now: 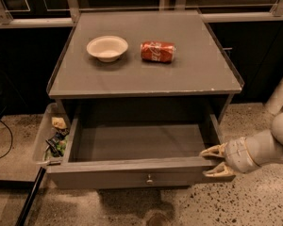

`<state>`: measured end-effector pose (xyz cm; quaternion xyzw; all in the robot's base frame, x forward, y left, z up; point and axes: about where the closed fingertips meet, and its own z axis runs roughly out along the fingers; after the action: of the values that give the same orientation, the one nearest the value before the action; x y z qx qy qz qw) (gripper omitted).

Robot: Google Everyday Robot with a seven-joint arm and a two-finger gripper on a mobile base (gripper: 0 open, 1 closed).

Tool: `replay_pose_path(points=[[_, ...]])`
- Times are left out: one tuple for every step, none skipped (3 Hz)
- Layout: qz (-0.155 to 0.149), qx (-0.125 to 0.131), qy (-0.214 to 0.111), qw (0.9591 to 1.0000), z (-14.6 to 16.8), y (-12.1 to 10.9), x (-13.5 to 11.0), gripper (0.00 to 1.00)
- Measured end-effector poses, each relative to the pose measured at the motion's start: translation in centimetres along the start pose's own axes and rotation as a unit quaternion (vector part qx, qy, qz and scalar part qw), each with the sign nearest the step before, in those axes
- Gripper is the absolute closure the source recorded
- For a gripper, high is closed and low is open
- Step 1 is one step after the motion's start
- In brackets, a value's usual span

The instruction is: Open top drawer

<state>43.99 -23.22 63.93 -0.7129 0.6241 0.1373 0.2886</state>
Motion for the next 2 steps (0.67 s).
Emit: replay_pose_path(points=[[-0.002, -0.023, -0.007, 0.9997, 0.3, 1.5, 0.1, 0.61], [-0.005, -0.032, -0.004, 0.9995, -0.1, 2.6, 0.2, 0.83]])
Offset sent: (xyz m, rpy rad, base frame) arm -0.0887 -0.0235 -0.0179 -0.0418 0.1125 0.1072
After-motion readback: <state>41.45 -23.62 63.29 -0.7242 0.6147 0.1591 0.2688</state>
